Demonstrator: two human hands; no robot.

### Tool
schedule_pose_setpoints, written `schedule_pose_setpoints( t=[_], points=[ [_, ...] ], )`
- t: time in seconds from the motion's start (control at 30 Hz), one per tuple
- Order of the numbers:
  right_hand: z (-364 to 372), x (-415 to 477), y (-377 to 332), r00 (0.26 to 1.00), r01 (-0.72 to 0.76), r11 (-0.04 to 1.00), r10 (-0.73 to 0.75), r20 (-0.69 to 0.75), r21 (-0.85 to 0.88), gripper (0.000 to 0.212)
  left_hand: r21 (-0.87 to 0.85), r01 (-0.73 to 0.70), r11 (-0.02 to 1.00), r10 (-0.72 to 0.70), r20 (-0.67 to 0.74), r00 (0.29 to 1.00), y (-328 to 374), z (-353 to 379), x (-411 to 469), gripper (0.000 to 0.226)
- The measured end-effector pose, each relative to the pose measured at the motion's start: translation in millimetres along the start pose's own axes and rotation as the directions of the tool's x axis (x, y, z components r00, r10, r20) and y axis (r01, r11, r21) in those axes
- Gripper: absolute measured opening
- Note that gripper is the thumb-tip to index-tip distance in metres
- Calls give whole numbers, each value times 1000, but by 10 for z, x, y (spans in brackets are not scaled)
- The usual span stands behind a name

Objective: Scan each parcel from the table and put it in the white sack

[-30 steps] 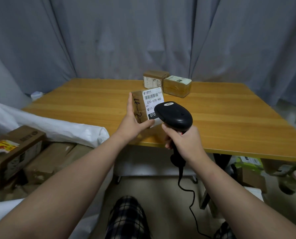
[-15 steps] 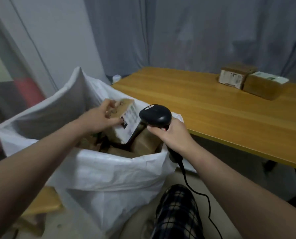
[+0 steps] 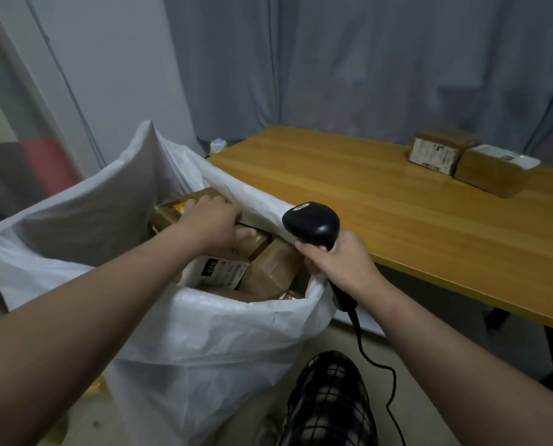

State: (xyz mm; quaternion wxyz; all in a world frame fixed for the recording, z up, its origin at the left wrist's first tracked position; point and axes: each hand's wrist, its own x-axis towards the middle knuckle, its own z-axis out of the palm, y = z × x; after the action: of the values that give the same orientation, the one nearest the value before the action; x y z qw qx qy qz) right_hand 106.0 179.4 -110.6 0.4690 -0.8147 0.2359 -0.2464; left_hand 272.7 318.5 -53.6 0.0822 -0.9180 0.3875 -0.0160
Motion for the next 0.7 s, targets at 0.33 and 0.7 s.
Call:
schedule_pose_setpoints(
  t=[0.33,0.7],
  points=[
    [-1200,316,266,953,-142,989,150,-264,50,28,-147,-319,936,253,-350,902,1263,-320,790,50],
    [-2994,850,924,766,-297,892,435,-473,340,29,-400,-494,772,377,-338,862,3505,-609,2277,62]
  ],
)
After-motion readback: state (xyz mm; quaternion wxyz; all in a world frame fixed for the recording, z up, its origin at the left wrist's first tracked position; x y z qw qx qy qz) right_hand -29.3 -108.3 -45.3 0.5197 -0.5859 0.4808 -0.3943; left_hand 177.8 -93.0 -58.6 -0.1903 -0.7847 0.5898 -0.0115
